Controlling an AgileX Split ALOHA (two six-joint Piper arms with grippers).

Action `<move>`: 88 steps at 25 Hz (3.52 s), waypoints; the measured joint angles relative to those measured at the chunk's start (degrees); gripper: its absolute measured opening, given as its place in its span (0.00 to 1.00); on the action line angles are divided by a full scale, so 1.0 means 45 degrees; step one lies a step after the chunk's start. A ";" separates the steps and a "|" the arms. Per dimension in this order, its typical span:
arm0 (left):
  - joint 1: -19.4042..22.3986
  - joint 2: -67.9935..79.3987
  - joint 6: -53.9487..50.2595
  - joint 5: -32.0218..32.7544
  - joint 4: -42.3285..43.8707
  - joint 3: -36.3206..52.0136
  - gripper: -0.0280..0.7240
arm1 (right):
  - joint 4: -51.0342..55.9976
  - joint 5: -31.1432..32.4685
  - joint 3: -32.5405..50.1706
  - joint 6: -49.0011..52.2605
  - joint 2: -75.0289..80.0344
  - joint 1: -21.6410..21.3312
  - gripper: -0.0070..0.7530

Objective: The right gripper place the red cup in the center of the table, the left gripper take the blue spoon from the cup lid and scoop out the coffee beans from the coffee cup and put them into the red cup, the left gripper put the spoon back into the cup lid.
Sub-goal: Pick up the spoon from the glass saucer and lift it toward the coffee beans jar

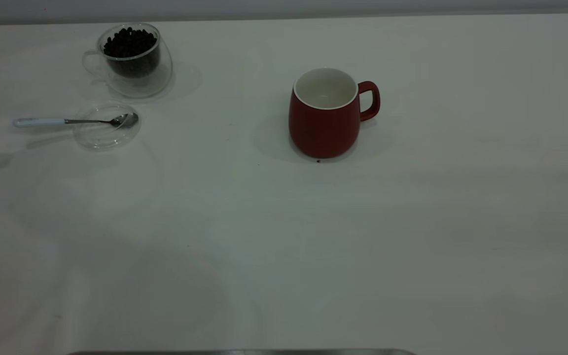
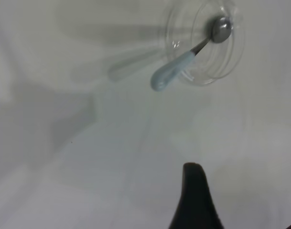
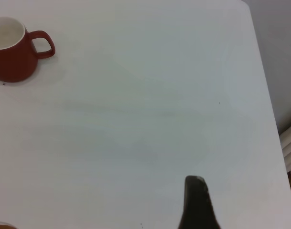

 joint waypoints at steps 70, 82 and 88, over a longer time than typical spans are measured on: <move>0.0000 0.4368 0.4206 0.0346 -0.6090 -0.0131 0.31 | 0.0000 0.0000 0.0024 0.0000 0.0000 0.0000 0.73; 0.0000 0.4351 0.4228 0.1222 -0.5982 -0.0131 0.20 | 0.0000 0.0000 0.0024 0.0000 0.0000 0.0000 0.73; 0.0131 0.3927 0.3869 0.1453 -0.5940 -0.0144 0.20 | 0.0000 0.0000 0.0024 0.0000 0.0000 0.0000 0.73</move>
